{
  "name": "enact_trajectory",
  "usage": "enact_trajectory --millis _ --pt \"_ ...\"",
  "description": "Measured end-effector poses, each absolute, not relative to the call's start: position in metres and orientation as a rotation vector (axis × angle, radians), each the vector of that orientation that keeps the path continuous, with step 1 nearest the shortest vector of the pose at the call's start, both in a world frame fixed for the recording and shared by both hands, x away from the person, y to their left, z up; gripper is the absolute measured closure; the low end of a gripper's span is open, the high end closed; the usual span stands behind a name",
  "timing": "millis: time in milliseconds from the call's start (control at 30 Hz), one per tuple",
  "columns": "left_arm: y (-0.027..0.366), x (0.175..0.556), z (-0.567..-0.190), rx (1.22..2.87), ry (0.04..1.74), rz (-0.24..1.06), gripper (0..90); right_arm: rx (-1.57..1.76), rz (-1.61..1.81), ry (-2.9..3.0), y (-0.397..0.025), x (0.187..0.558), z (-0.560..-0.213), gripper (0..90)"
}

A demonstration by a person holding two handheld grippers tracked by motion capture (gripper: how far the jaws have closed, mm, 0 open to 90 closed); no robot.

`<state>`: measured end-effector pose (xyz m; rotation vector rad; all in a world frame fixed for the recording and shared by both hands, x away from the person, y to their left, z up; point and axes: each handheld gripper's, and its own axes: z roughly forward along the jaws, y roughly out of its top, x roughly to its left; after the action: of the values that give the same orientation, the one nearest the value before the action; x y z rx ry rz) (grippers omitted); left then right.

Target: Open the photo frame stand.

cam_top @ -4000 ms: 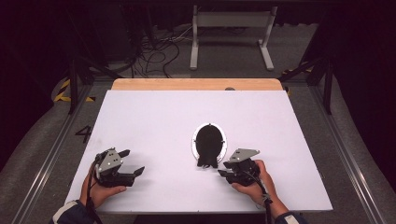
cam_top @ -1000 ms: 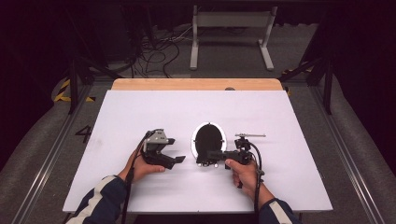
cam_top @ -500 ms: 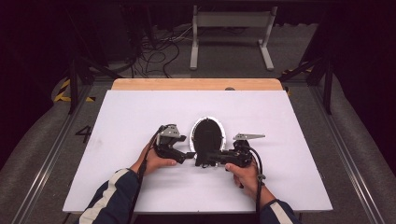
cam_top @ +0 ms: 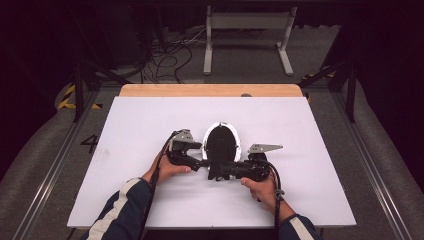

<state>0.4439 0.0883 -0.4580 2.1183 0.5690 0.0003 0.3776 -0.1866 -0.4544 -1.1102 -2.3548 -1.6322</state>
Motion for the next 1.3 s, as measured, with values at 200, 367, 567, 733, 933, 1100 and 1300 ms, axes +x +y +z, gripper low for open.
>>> enact_trajectory --millis 200,367,567,733,933,1100,1300 --pt "0.091 0.450 -0.462 2.081 0.561 -0.124 17.0 -1.065 -1.645 -2.377 -0.188 0.376 -0.454 67.0" --pt "0.091 0.449 -0.462 2.072 0.504 -0.164 21.7 -1.040 -1.639 -2.385 -0.189 0.376 -0.454 67.2" --pt "0.093 0.449 -0.460 2.084 0.506 -0.113 33.9 -1.047 -1.633 -2.380 -0.190 0.377 -0.455 67.2" --pt "0.095 0.446 -0.457 2.072 0.499 -0.088 48.4 -1.047 -1.618 -2.412 -0.190 0.375 -0.453 67.2" --pt "0.096 0.435 -0.443 2.039 0.434 0.010 62.5 -1.105 -1.618 -2.405 -0.194 0.375 -0.453 70.1" --pt "0.094 0.426 -0.438 2.061 0.403 0.117 64.4 -1.106 -1.641 -2.413 -0.193 0.373 -0.449 74.5" --pt "0.091 0.417 -0.433 2.069 0.384 0.236 66.5 -1.099 -1.626 -2.443 -0.191 0.369 -0.446 78.7"
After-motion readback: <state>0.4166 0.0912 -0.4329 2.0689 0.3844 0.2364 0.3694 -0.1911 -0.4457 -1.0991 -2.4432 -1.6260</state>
